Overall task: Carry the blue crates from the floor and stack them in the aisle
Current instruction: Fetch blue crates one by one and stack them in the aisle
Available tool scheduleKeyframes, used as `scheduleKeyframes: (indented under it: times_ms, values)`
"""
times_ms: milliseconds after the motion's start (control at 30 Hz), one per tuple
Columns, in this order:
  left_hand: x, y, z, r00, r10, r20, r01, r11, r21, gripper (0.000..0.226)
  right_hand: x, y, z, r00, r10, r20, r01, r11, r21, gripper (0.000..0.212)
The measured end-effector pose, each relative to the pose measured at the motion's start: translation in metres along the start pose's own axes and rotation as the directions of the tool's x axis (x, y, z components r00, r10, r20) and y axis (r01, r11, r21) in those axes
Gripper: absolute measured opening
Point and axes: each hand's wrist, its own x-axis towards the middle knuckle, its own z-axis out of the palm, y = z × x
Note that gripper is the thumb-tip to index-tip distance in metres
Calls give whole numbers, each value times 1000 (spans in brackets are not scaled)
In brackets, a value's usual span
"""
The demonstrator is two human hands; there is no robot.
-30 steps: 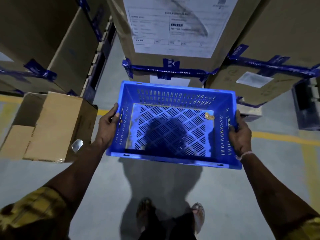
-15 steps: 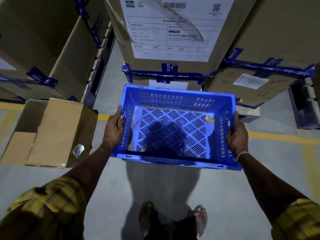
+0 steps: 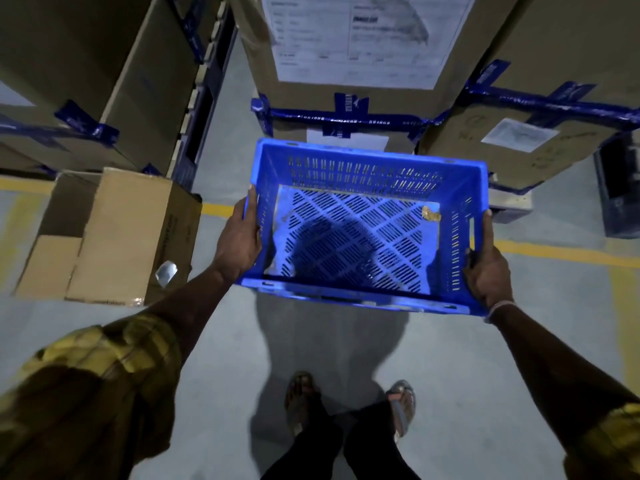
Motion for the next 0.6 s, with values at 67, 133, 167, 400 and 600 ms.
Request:
scheduleKeyframes:
  times_ms: [67, 133, 167, 400, 600]
  values:
    - [1, 3, -1, 999, -31, 13, 31, 999, -9, 81, 0, 0, -1, 1000, 6, 10, -6, 1000, -12, 77]
    - [0, 5, 0, 999, -45, 22, 45, 999, -10, 82, 1, -2, -2, 999, 28, 20, -28, 1000, -13, 77]
    - [0, 4, -1, 999, -43, 25, 44, 999, -14, 81, 2, -1, -1, 999, 36, 23, -36, 999, -13, 78]
    - [2, 6, -8, 990, -88, 109, 93, 995, -40, 88, -3, -9, -14, 989, 23, 147, -31, 998, 55, 99]
    - [-4, -1, -11, 982, -98, 163, 105, 994, -34, 96, -10, -9, -17, 988, -13, 153, -4, 994, 106, 97]
